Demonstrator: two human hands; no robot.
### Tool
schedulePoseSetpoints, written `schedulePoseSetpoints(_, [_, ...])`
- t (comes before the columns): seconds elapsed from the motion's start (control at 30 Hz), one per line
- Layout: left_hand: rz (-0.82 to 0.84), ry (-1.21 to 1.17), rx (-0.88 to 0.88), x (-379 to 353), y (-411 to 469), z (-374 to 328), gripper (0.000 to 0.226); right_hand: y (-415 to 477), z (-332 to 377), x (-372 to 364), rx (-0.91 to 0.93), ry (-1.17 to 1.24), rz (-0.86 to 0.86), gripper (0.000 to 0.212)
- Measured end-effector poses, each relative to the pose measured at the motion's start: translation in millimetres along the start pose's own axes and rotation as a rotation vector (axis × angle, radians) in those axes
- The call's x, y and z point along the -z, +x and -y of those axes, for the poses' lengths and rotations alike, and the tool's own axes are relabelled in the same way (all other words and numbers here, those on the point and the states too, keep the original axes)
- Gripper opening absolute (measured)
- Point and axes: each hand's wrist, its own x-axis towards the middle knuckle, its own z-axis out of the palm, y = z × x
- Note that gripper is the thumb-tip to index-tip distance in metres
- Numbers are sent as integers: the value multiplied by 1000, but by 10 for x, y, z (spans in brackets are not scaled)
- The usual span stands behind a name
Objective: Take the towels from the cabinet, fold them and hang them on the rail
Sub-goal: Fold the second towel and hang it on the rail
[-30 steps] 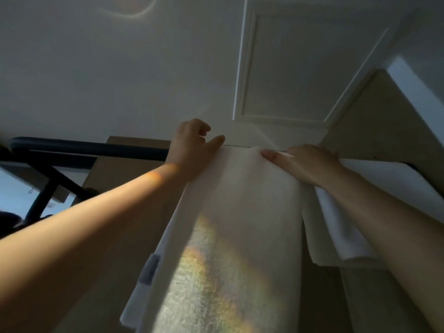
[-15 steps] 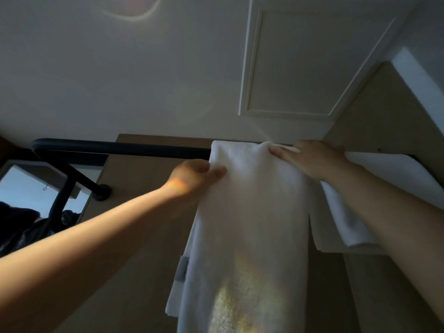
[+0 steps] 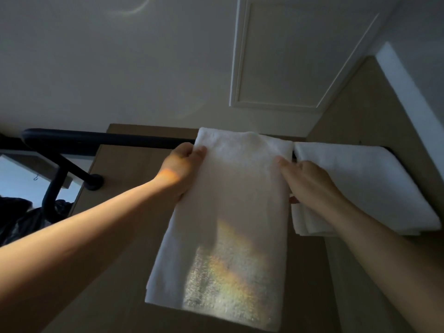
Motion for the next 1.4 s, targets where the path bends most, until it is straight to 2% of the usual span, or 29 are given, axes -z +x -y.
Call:
schedulePoseSetpoints(0.1, [-39, 33, -9, 20, 32, -59, 28, 135, 36, 19, -142, 268, 7, 45])
schedulePoseSetpoints(0.17, [-44, 40, 18, 38, 54, -111, 31, 186, 54, 48, -174, 381, 11, 44])
schedulePoseSetpoints(0.27, [-55, -15, 72, 69, 73, -200, 26, 193, 98, 81, -139, 377, -5, 44])
schedulePoseSetpoints(0.37, [-55, -7, 68, 112, 100, -228, 20, 119, 101, 92, -79, 403, 90, 38])
schedulePoseSetpoints(0.43, [-44, -46, 62, 134, 118, -206, 19, 96, 80, 83, 3, 401, 47, 32])
schedulePoseSetpoints(0.53, [-40, -173, 96, 100, 196, -212, 20, 257, 70, 82, 120, 218, -218, 31])
schedulePoseSetpoints(0.63, [-123, -70, 31, 29, 425, -282, 26, 562, 179, 79, 177, 68, -357, 32])
schedulePoseSetpoints(0.7, [-159, 88, -13, 0, 582, -328, 33, 810, 246, 56, 152, 64, -369, 35])
schedulePoseSetpoints(0.77, [-173, 266, -10, -20, 691, -342, 39, 998, 280, 32, 80, -24, -356, 48])
schedulePoseSetpoints(0.87, [-184, 407, 14, -21, 761, -316, 35, 1109, 279, 22, 88, -287, -255, 38])
schedulePoseSetpoints(0.93, [-197, 454, -24, -21, 773, -283, 33, 1084, 273, 27, 130, -337, -218, 37])
schedulePoseSetpoints(1.07, [-285, 492, -154, -53, 741, -241, 22, 934, 231, 73, 181, -259, -131, 42])
schedulePoseSetpoints(1.17, [-303, 500, -203, -75, 694, -208, 23, 787, 159, 88, 218, -157, -70, 39])
schedulePoseSetpoints(1.3, [-262, 446, -285, -120, 547, -134, 33, 498, 2, 19, 233, 67, -179, 57])
schedulePoseSetpoints(1.4, [-224, 395, -301, -115, 412, -69, 50, 340, -88, -4, 250, 111, -248, 55])
